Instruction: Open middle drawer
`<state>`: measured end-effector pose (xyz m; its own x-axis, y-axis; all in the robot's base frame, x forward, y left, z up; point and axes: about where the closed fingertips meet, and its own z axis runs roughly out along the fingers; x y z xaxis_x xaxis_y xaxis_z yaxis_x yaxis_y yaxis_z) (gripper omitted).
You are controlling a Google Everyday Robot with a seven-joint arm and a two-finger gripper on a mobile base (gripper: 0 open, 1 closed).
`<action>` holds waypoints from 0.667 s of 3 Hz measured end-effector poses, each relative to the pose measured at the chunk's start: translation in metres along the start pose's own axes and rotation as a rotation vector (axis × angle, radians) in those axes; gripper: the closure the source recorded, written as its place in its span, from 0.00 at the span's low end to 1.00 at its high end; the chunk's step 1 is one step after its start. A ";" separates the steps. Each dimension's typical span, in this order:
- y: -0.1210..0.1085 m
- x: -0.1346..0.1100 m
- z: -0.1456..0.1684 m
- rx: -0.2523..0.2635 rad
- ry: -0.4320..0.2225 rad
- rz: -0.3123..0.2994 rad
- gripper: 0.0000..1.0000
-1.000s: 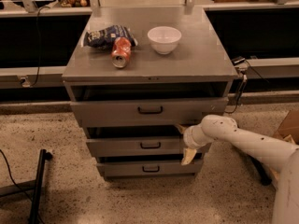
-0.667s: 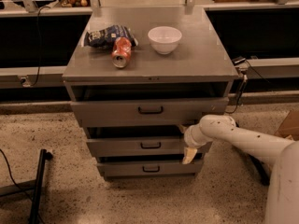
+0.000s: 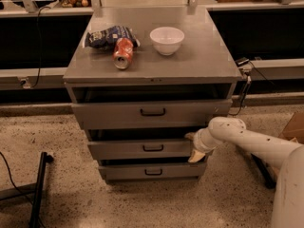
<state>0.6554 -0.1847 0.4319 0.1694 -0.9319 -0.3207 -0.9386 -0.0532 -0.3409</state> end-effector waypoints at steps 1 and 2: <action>0.009 0.002 -0.006 -0.034 -0.031 0.019 0.25; 0.025 -0.003 -0.012 -0.089 -0.077 0.024 0.28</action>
Offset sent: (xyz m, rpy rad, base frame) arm -0.0521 -0.0053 0.0107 0.1078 0.1676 0.0699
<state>0.6273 -0.1875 0.4351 0.1660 -0.9032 -0.3957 -0.9651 -0.0665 -0.2533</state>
